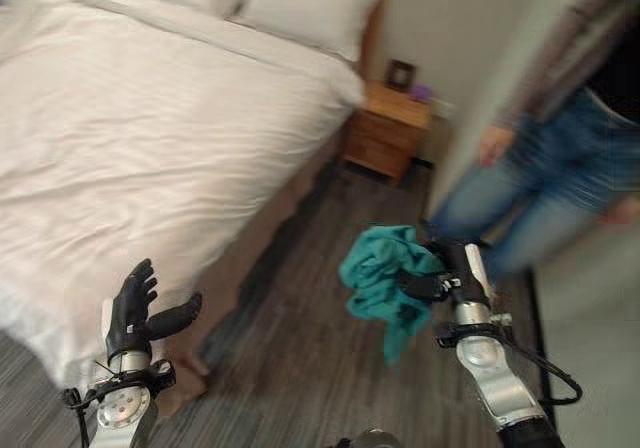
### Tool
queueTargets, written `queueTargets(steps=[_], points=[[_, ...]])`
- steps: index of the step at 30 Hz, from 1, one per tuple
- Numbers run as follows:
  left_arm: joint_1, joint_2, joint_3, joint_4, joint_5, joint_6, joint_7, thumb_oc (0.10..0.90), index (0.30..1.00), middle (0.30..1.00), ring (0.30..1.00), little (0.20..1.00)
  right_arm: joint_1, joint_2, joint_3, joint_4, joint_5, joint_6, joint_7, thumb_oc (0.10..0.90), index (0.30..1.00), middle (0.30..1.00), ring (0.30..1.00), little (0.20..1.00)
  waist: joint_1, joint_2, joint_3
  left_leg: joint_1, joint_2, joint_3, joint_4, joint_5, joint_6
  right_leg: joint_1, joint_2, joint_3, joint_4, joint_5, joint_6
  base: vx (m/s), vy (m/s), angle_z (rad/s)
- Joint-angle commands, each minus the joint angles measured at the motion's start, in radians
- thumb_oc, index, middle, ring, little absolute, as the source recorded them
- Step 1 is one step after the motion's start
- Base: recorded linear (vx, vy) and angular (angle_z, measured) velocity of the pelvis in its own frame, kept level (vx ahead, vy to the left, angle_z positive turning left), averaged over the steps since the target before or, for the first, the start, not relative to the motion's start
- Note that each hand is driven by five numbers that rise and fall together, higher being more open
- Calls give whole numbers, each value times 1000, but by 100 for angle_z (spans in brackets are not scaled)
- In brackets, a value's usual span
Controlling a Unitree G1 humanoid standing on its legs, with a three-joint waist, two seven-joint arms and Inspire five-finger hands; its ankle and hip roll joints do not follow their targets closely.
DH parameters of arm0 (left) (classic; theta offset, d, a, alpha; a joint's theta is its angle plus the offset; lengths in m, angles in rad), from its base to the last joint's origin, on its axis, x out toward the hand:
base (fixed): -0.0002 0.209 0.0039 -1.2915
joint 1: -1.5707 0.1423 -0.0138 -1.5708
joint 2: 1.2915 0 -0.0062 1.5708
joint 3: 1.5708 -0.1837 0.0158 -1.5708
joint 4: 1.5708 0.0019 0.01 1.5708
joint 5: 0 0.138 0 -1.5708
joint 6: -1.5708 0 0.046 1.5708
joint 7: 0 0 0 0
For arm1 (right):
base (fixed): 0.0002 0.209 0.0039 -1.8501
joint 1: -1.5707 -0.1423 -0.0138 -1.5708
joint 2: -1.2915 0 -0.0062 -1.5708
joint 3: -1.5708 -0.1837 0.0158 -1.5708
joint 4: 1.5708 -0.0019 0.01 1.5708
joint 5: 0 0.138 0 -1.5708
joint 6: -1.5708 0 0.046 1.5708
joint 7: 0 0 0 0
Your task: Pick up bed clothes into laundry basket.
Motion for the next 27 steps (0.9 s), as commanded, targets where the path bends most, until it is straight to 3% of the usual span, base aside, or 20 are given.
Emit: queueTargets(steps=[1,2,4,5,6,7,8,9,10,11,12,14,15,16,17,20,24,26,27], points=[[-47,7,15,-147,0,-105,-12,800,900,900,900,900,-33,-70,-78,-99,37,-108,-10,400,300,300,300,300,-31,-4,-52,-163,124,-6,118,91,-15,283,-105,60,-79,-74,202,-226,-500,-191],[-47,-4,11,-153,-22,-125,-26,800,900,900,900,900,-29,-86,-74,-122,37,-120,-3,400,300,300,300,300,-30,9,-34,-180,186,5,197,110,-54,295,-64,99,-149,-80,179,-171,-291,-101],[-51,-12,-1,-153,-29,-126,-29,800,900,900,900,900,-20,-94,-74,-130,35,-124,-1,400,300,300,300,300,-38,11,-24,-189,214,-5,237,128,-78,303,-52,124,-168,-86,173,-64,-169,-88],[-45,37,72,75,-123,-128,-59,800,900,900,900,900,-26,-115,-80,-128,58,-140,11,400,300,300,300,300,-22,35,-18,-200,262,-46,288,206,-149,318,-36,151,-187,-95,171,-51,-144,-88],[-98,41,28,25,-100,-150,-42,800,900,900,900,900,19,-101,-85,-148,59,-136,7,400,300,300,300,300,-51,37,-4,-198,294,-76,328,242,-180,316,-24,184,-199,-81,168,-103,-47,-95],[-94,12,-14,-15,-107,-158,-50,800,900,900,900,900,15,-101,-72,-153,62,-144,13,400,300,300,300,300,-46,47,12,-209,292,-154,349,235,-182,307,-26,207,-208,-75,165,-223,6,-106],[-68,-19,-32,-37,-99,-140,-61,800,900,900,900,900,24,-101,-70,-139,58,-139,19,400,300,300,300,300,-40,52,24,-216,270,-268,369,227,-185,297,-32,243,-213,-60,171,-311,85,-145],[-46,-41,-48,-73,-76,-129,-78,800,900,900,900,900,82,-84,-74,-164,47,-143,33,400,300,300,300,300,-48,61,26,-225,261,-333,387,196,-151,275,-39,260,-224,-26,173,-286,64,-160],[-47,-62,-61,-74,-83,-130,-69,800,900,900,900,900,99,-82,-56,-161,41,-153,40,400,300,300,300,300,-57,59,25,-208,229,-413,413,144,-142,253,-54,301,-227,3,179,-205,56,-149],[-46,-63,-61,-74,-83,-131,-68,800,900,900,900,900,100,-83,-55,-161,41,-153,39,400,300,300,300,300,-58,61,24,-210,231,-414,419,138,-141,254,-54,301,-228,3,181,-216,105,-103],[-32,-71,-79,-102,-92,-148,-88,800,900,900,900,900,94,-77,-56,-149,30,-153,20,400,300,300,300,300,-66,69,19,-178,171,-559,461,80,-126,209,-82,343,-218,42,189,-207,149,-92],[-50,-73,-110,-97,-44,-146,-68,800,900,900,900,900,117,-76,-51,-147,26,-158,21,400,300,300,300,300,-78,87,12,-138,78,-754,457,-7,-109,166,-95,403,-214,67,205,-184,155,-132],[-51,-73,-111,-97,-43,-146,-68,800,900,900,900,900,117,-76,-52,-148,26,-157,21,400,300,300,300,300,-79,85,10,-141,73,-753,452,-1,-106,163,-98,402,-214,70,205,-125,178,-120],[-80,-83,-155,-101,10,-140,-59,800,900,900,900,900,146,-81,-47,-151,4,-157,21,400,300,300,300,300,-81,100,3,-110,-46,-933,375,-105,-86,114,-101,481,-205,89,226,-124,167,-65],[-90,-86,-167,-104,15,-142,-64,800,900,900,900,900,155,-83,-47,-156,-6,-159,23,400,300,300,300,300,-90,109,1,-95,-67,-968,317,-139,-77,99,-95,500,-200,93,229,-188,231,-49],[-143,-77,-252,-106,54,-139,-80,800,900,900,900,900,206,-92,-62,-169,-50,-163,27,400,300,300,300,300,-134,139,-17,7,-108,-946,82,-229,-25,40,-83,543,-167,102,248,-124,180,-129],[-231,-54,-342,-94,88,-122,-83,800,900,900,900,900,259,-55,-77,-174,-71,-149,18,400,300,300,300,300,-186,135,5,46,-139,-889,-59,-171,8,-72,-75,591,-87,160,301,-213,83,-39],[-232,-39,-341,-99,91,-115,-77,800,900,900,900,900,244,-35,-55,-179,-63,-146,12,400,300,300,300,300,-184,128,26,56,-142,-817,-95,-153,13,-118,-104,520,-69,185,320,-286,-74,-150],[-230,-34,-330,-101,80,-112,-75,800,900,900,900,900,233,-27,-38,-174,-62,-150,12,400,300,300,300,300,-172,137,33,56,-132,-763,-97,-151,10,-122,-145,402,-53,172,313,-349,-132,-185]])
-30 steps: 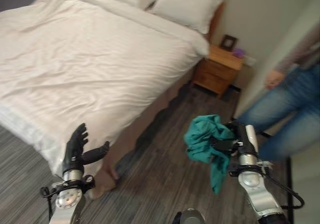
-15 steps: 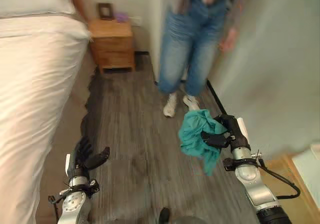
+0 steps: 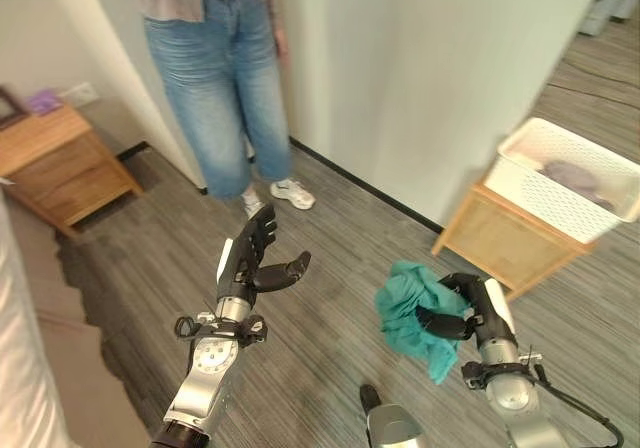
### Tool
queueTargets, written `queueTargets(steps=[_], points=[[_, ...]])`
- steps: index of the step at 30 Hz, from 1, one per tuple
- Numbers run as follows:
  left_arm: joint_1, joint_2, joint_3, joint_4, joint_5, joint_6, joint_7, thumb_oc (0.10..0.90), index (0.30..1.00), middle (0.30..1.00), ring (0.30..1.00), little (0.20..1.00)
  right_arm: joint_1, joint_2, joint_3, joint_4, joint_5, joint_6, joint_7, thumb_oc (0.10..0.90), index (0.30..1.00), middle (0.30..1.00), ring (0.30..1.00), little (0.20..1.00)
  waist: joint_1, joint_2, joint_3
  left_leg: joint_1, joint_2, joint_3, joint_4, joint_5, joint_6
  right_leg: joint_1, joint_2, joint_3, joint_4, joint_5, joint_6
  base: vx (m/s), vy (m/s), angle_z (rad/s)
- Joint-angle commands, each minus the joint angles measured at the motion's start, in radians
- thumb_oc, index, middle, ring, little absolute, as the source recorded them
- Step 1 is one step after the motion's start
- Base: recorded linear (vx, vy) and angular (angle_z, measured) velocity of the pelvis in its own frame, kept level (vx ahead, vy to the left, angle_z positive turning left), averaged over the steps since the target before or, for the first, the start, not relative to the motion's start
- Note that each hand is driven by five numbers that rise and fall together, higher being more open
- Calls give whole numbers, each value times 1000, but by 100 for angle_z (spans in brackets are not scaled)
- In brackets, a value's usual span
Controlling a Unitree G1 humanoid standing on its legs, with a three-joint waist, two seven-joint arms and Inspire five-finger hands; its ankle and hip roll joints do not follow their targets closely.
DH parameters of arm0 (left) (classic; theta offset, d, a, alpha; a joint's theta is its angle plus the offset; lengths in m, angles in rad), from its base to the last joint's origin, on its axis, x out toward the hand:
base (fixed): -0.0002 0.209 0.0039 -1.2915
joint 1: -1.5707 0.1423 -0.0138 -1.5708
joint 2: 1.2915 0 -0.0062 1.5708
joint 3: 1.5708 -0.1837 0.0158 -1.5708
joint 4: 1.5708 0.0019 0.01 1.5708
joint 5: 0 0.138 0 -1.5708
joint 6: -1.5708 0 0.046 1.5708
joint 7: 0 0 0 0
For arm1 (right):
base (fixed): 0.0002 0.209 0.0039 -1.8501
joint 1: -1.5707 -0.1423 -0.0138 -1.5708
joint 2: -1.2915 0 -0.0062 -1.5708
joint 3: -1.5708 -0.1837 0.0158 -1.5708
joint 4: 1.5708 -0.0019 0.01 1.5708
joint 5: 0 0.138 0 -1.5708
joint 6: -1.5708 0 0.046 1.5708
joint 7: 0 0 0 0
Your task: Pick up bed clothes into laundry basket.
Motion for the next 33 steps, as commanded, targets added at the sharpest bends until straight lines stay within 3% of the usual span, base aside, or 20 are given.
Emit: queueTargets(steps=[1,2,3,5,6,7,13,15,17,18,19,21,22,23,24,25,27,30,32,33], points=[[31,32,68,-70,18,-66,-2,800,900,900,900,900,-101,15,-7,-109,-2,-108,-30,400,300,300,300,300,43,3,-47,-20,37,35,11,-59,-9,12,-144,-355,72,-30,-2,-259,-112,-137],[33,32,69,-70,18,-66,-3,800,900,900,900,900,-101,15,-6,-109,-2,-108,-30,400,300,300,300,300,40,3,-48,-21,37,33,12,-58,-10,11,-144,-357,75,-33,-3,-173,-129,-181],[55,28,77,-65,10,-56,-13,800,900,900,900,900,-105,19,7,-107,-1,-109,-18,400,300,300,300,300,45,9,-62,-13,45,89,11,-65,-4,26,-166,-423,122,-54,-5,4,-59,-148],[57,27,77,-65,9,-56,-14,800,900,900,900,900,-103,18,7,-108,-1,-109,-18,400,300,300,300,300,49,10,-63,-9,44,94,11,-68,-4,23,-167,-417,129,-58,-3,18,-55,-148],[85,18,71,-52,3,-50,-24,800,900,900,900,900,-91,11,0,-96,-5,-104,-16,400,300,300,300,300,63,15,-75,-4,46,149,11,-64,2,29,-199,-458,172,-42,9,28,-54,-122],[85,17,70,-52,3,-50,-24,800,900,900,900,900,-90,11,0,-97,-6,-103,-17,400,300,300,300,300,65,16,-76,-3,45,151,11,-65,3,28,-200,-455,173,-41,10,98,-104,-122],[75,5,22,-5,3,-24,-48,800,900,900,900,900,-124,-72,-32,-113,-92,-65,-45,400,300,300,300,300,117,38,-76,53,24,209,15,-114,-9,14,-323,-620,125,48,40,122,-108,-86],[67,17,17,-7,18,-21,-64,800,900,900,900,900,-115,-91,-51,-119,-92,-62,-47,400,300,300,300,300,127,40,-76,59,48,213,52,-123,-35,40,-285,-616,55,35,22,190,-365,-38],[57,13,20,2,12,-25,-58,800,900,900,900,900,-109,-118,-66,-116,-85,-65,-53,400,300,300,300,300,131,50,-65,16,163,232,295,-70,-73,75,-215,-597,38,-46,-43,273,-456,-4],[55,13,20,3,12,-25,-58,800,900,900,900,900,-110,-119,-67,-116,-84,-65,-53,400,300,300,300,300,133,54,-63,7,181,230,318,-73,-83,77,-201,-598,33,-52,-52,151,-356,-34],[55,13,22,1,2,-25,-55,800,900,900,900,900,-114,-132,-66,-109,-83,-67,-56,400,300,300,300,300,146,61,-59,-32,238,211,446,-2,-107,112,-145,-591,-4,-89,-88,200,-325,-41],[56,9,23,-7,-18,-21,-42,800,900,900,900,900,-125,-151,-58,-104,-81,-68,-62,400,300,300,300,300,182,63,-35,-108,289,95,657,112,-122,170,-66,-555,-57,-144,-146,377,-414,-82],[61,2,20,-13,-28,-22,-29,800,900,900,900,900,-125,-166,-49,-101,-84,-59,-56,400,300,300,300,300,225,44,1,-240,261,-43,810,107,-120,235,-31,-512,-107,-175,-173,305,-290,-133],[60,3,18,-13,-28,-22,-28,800,900,900,900,900,-125,-164,-51,-101,-84,-58,-56,400,300,300,300,300,224,45,1,-250,264,-50,824,100,-119,235,-27,-514,-111,-176,-175,317,-162,-161],[62,-3,15,-15,-36,-24,-22,800,900,900,900,900,-122,-170,-44,-103,-89,-54,-49,400,300,300,300,300,246,35,14,-319,225,-101,856,61,-104,253,-26,-479,-123,-183,-169,153,10,-135],[68,-11,13,-20,-39,-26,-22,800,900,900,900,900,-122,-174,-38,-107,-95,-54,-44,400,300,300,300,300,264,25,28,-368,191,-119,848,63,-84,257,-36,-468,-126,-168,-160,265,32,-127],[77,-16,10,-35,-37,-27,-21,800,900,900,900,900,-136,-189,-24,-114,-111,-57,-40,400,300,300,300,300,309,34,45,-447,158,-166,762,52,-82,286,-24,-418,-155,-172,-135,271,73,-158],[74,-23,5,-27,-36,-32,-22,800,900,900,900,900,-180,-202,8,-111,-133,-64,-45,400,300,300,300,300,357,66,58,-497,134,-141,468,65,-67,326,5,-363,-190,-193,-94,360,141,-108],[64,-28,0,-14,-31,-35,-20,800,900,900,900,900,-203,-209,26,-100,-146,-67,-52,400,300,300,300,300,387,98,54,-512,132,-85,210,197,-97,371,43,-345,-200,-222,-72,475,127,-61],[63,-27,-4,-8,-23,-33,-23,800,900,900,900,900,-212,-213,34,-96,-148,-69,-56,400,300,300,300,300,395,107,60,-553,151,-10,147,217,-98,392,54,-359,-200,-237,-60,447,59,-70]])
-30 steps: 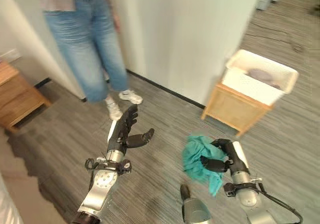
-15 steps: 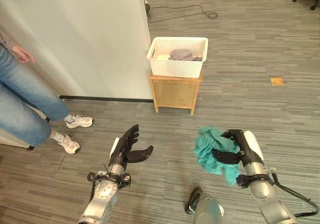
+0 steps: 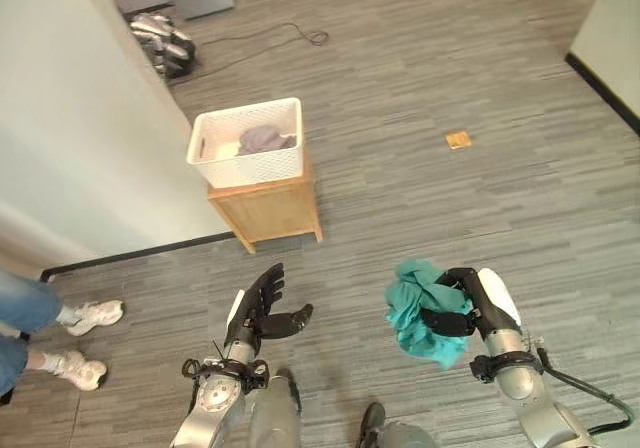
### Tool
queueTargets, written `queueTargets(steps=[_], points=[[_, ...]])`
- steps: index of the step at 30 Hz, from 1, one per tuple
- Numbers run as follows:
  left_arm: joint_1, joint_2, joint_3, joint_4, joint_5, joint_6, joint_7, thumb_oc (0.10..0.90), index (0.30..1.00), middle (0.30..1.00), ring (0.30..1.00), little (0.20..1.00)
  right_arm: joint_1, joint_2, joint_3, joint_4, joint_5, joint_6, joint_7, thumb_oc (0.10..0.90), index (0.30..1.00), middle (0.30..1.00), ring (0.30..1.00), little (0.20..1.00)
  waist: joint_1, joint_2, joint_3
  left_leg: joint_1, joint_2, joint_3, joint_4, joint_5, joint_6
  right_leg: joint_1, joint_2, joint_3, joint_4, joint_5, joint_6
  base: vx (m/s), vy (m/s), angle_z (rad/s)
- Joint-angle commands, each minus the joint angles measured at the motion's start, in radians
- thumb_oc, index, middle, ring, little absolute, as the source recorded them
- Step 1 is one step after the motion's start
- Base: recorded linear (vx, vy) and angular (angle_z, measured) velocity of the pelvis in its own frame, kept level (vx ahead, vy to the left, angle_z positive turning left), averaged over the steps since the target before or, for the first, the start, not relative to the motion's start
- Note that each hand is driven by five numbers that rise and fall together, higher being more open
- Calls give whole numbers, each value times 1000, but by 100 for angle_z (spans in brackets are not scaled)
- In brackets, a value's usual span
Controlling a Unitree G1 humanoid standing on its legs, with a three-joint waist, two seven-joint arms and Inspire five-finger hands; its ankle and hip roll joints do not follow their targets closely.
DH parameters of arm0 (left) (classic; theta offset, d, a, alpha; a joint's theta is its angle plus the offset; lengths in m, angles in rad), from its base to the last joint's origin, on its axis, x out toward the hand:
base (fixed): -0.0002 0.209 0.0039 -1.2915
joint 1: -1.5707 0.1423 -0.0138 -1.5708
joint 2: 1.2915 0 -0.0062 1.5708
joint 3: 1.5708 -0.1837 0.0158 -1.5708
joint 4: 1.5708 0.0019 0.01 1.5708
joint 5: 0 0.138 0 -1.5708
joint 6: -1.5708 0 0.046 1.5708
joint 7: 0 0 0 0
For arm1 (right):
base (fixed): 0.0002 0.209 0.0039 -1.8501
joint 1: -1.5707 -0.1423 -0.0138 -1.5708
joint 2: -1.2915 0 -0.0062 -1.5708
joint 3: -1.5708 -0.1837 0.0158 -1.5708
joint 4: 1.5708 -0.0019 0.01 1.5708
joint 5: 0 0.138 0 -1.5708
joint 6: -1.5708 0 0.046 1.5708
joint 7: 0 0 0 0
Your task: Pick up bed clothes into laundry basket.
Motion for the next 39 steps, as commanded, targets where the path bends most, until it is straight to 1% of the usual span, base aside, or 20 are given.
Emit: queueTargets(steps=[1,2,3,5,6,7,8,9,10,12,13,14,17,20,22,27,30,36,38,39], points=[[-54,31,31,-124,21,-93,23,800,900,900,900,900,-150,-39,-30,-149,-36,-104,-42,400,300,300,300,300,87,23,20,50,29,149,-74,160,-19,182,-111,-50,-107,27,102,478,84,-36],[-53,33,34,-122,31,-90,23,800,900,900,900,900,-162,-41,-23,-146,-39,-103,-40,400,300,300,300,300,92,15,15,43,40,208,-111,153,-20,210,-108,-48,-106,-3,113,659,134,-21],[-35,42,58,-135,40,-89,24,800,900,900,900,900,-167,-37,-15,-145,-51,-97,-26,400,300,300,300,300,94,11,-13,84,61,328,-134,165,11,240,-92,-55,-96,-17,130,711,147,-9],[-21,60,80,-139,54,-79,26,800,900,900,900,900,-174,-21,1,-136,-61,-90,-6,400,300,300,300,300,128,-18,-41,84,45,335,-122,210,32,268,-92,-26,-53,-50,131,702,84,-17],[-18,82,84,-127,65,-75,30,800,900,900,900,900,-176,-14,7,-124,-71,-90,-2,400,300,300,300,300,165,-64,-53,75,37,329,-69,193,57,276,-114,-33,24,-48,153,517,11,-17],[-19,86,83,-127,65,-75,30,800,900,900,900,900,-176,-9,7,-122,-72,-92,-2,400,300,300,300,300,167,-71,-54,71,34,331,-60,185,59,270,-122,-32,33,-53,158,574,-1,-17],[-24,114,87,-112,74,-70,35,800,900,900,900,900,-184,-12,9,-108,-71,-88,-3,400,300,300,300,300,192,-123,-56,76,6,317,-5,125,104,253,-183,-51,171,37,224,379,76,8],[-26,129,87,-116,81,-66,33,800,900,900,900,900,-186,-11,5,-114,-70,-89,-2,400,300,300,300,300,189,-150,-52,84,-28,307,15,83,129,214,-231,-53,278,113,266,632,110,32],[-38,144,101,-125,98,-67,53,800,900,900,900,900,-187,-19,-17,-145,-73,-94,-9,400,300,300,300,300,169,-161,-42,123,-66,272,30,20,165,138,-262,-21,457,270,266,495,110,62],[-62,156,117,-131,113,-65,73,800,900,900,900,900,-194,-40,-44,-192,-99,-96,-19,400,300,300,300,300,146,-131,-35,188,-66,254,22,-6,182,37,-285,-22,555,318,266,495,24,152],[-82,159,129,-146,120,-68,92,800,900,900,900,900,-219,-84,-79,-267,-113,-106,-24,400,300,300,300,300,106,-110,-18,260,-85,189,13,-40,173,-44,-325,-38,535,248,252,398,-3,171],[-83,158,130,-147,121,-67,92,800,900,900,900,900,-218,-86,-81,-270,-113,-105,-23,400,300,300,300,300,98,-111,-15,260,-88,182,14,-41,173,-40,-329,-44,540,243,253,405,-47,135],[-75,152,136,-158,138,-81,75,800,900,900,900,900,-211,-143,-122,-351,-60,-137,7,400,300,300,300,300,50,-112,-17,301,-100,86,1,-54,140,-75,-308,-22,283,145,198,265,-193,148],[-52,131,143,-147,139,-89,59,800,900,900,900,900,-203,-191,-166,-421,-47,-149,14,400,300,300,300,300,1,-131,-34,353,-130,-34,-72,-59,111,-121,-270,170,27,195,211,371,-246,172],[-39,125,154,-131,130,-93,55,800,900,900,900,900,-211,-218,-198,-454,-40,-154,0,400,300,300,300,300,-13,-132,-41,388,-124,-103,-109,-65,94,-177,-282,243,-31,252,227,377,-247,221],[20,120,203,-103,83,-98,56,800,900,900,900,900,-319,-273,-189,-499,-20,-152,3,400,300,300,300,300,2,-168,-65,432,-108,-207,-113,-94,57,-150,-304,208,-78,320,238,233,-249,76],[71,90,231,-88,46,-98,54,800,900,900,900,900,-446,-283,-81,-472,-22,-146,32,400,300,300,300,300,21,-176,-88,436,-70,-246,-97,-96,27,-93,-281,168,-101,318,222,193,-287,84],[111,77,261,-72,-27,-101,55,800,900,900,900,900,-706,-257,132,-307,8,-113,54,400,300,300,300,300,91,-173,-94,385,2,-264,10,-81,-46,-3,-245,59,-107,244,173,103,-228,54],[91,92,258,-80,-46,-102,48,800,900,900,900,900,-754,-277,166,-224,-6,-88,40,400,300,300,300,300,101,-176,-65,313,45,-157,129,-21,-58,46,-255,-28,-107,215,153,-48,-191,88],[80,106,261,-80,-57,-101,41,800,900,900,900,900,-771,-288,179,-173,-5,-72,36,400,300,300,300,300,96,-187,-56,273,85,-38,184,18,-43,66,-254,-77,-107,201,143,-77,-201,130]])
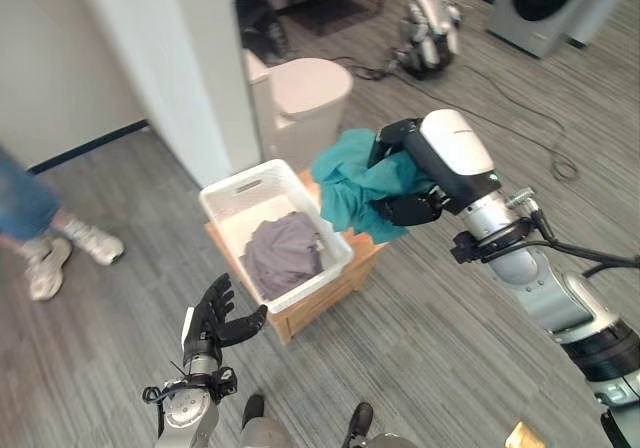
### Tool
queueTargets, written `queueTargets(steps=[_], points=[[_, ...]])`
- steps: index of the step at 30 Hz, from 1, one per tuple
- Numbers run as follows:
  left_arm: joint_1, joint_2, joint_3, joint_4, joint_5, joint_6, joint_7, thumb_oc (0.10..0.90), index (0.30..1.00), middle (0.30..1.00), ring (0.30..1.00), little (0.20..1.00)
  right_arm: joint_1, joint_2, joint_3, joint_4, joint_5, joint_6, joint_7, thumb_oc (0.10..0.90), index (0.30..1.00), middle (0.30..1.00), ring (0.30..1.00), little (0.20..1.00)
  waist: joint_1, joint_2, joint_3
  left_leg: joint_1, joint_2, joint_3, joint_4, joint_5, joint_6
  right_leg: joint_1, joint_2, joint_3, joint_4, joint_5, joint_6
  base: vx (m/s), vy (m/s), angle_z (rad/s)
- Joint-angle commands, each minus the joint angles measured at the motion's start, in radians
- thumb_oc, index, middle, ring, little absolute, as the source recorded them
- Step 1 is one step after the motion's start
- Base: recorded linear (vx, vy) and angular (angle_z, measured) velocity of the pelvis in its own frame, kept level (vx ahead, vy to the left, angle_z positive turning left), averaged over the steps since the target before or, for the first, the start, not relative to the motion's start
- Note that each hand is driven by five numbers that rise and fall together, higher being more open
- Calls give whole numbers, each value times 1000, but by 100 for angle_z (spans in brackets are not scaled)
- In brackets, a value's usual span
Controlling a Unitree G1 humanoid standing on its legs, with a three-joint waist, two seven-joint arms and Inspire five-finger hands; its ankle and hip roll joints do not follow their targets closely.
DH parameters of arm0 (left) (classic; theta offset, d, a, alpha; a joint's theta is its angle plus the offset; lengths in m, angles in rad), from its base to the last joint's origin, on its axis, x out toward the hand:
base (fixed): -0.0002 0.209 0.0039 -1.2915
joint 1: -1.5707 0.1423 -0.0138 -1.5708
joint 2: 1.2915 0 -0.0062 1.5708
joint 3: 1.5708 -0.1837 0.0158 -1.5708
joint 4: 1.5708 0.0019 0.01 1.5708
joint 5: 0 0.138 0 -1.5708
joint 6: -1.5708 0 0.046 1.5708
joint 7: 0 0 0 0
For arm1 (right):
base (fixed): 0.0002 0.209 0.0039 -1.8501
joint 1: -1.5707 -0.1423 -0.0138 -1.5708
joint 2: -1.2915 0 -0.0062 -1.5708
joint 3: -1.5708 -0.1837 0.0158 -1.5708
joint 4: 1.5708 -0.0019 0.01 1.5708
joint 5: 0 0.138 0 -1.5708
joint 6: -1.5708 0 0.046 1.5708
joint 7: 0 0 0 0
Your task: Pick up bed clothes into laundry basket.
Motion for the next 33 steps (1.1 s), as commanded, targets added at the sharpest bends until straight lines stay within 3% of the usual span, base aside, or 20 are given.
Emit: queueTargets(steps=[1,2,4,7,8,12,15,18,20,23,26,27,28,29,33], points=[[-20,152,35,-99,-38,-87,-6,800,900,900,900,900,-147,-17,-31,80,24,18,-66,400,300,300,300,300,10,-74,-31,-91,110,320,245,-1,25,73,-166,-51,2,-125,81,-45,-195,174],[-22,168,43,-104,-36,-86,-13,800,900,900,900,900,-153,-28,-26,111,22,29,-64,400,300,300,300,300,1,-76,-33,-103,149,424,255,14,29,90,-155,-84,2,-139,76,91,-155,210],[-22,204,50,-98,-35,-85,-24,800,900,900,900,900,-167,-38,-21,205,34,52,-68,400,300,300,300,300,-4,-81,-41,-118,194,541,239,29,17,128,-133,-107,2,-180,67,171,-108,153],[-19,241,61,-79,-34,-82,-46,800,900,900,900,900,-206,-45,-6,336,51,71,-60,400,300,300,300,300,10,-79,-54,-129,186,593,151,80,13,150,-117,-129,4,-192,68,157,64,56],[-19,246,66,-66,-38,-80,-52,800,900,900,900,900,-227,-32,4,416,52,75,-53,400,300,300,300,300,13,-73,-68,-95,152,595,43,88,23,148,-115,-140,8,-184,80,127,143,73],[-10,247,71,-63,-36,-79,-61,800,900,900,900,900,-267,-30,26,481,37,77,-53,400,300,300,300,300,11,-78,-85,-65,117,585,-26,102,30,152,-120,-141,11,-181,88,116,112,31],[-26,250,71,-41,-24,-80,-62,800,900,900,900,900,-298,-14,26,567,33,78,-67,400,300,300,300,300,9,-100,-98,-43,88,601,-51,96,49,164,-136,-148,36,-166,100,179,130,21],[-46,266,63,-23,-12,-74,-66,800,900,900,900,900,-293,1,4,566,14,80,-80,400,300,300,300,300,2,-115,-93,-12,53,612,-82,68,76,136,-178,-148,143,-165,118,129,160,7],[-70,276,43,-14,-7,-72,-65,800,900,900,900,900,-281,0,-18,574,21,78,-89,400,300,300,300,300,-25,-130,-75,19,21,602,-107,35,98,70,-214,-105,281,-120,161,83,120,3],[-86,286,38,-8,5,-72,-64,800,900,900,900,900,-263,19,-36,562,27,79,-89,400,300,300,300,300,-55,-131,-62,44,-4,595,-112,-4,118,-5,-252,-44,373,-89,190,89,90,19],[-93,288,36,-3,7,-71,-64,800,900,900,900,900,-261,28,-38,558,27,80,-90,400,300,300,300,300,-63,-124,-58,50,-2,591,-112,-9,116,-22,-249,-37,353,-103,178,67,-6,7],[-118,286,24,14,2,-66,-67,800,900,900,900,900,-221,52,-47,550,25,85,-83,400,300,300,300,300,-94,-103,-43,64,5,557,-115,-18,101,-70,-236,9,256,-133,150,116,-31,-6],[-119,286,23,16,2,-67,-67,800,900,900,900,900,-218,52,-49,548,24,85,-83,400,300,300,300,300,-94,-102,-44,63,7,555,-115,-19,100,-68,-233,7,250,-132,149,193,-80,11],[-131,293,22,21,-5,-70,-73,800,900,900,900,900,-183,51,-61,553,28,90,-75,400,300,300,300,300,-107,-103,-37,71,8,535,-114,-27,90,-70,-240,44,168,-117,153,95,-75,30],[-117,287,24,25,14,-64,-72,800,900,900,900,900,-156,105,-58,582,22,101,-65,400,300,300,300,300,-94,-115,-41,89,2,541,-111,-24,84,-38,-247,20,114,-76,155,82,-68,38]])
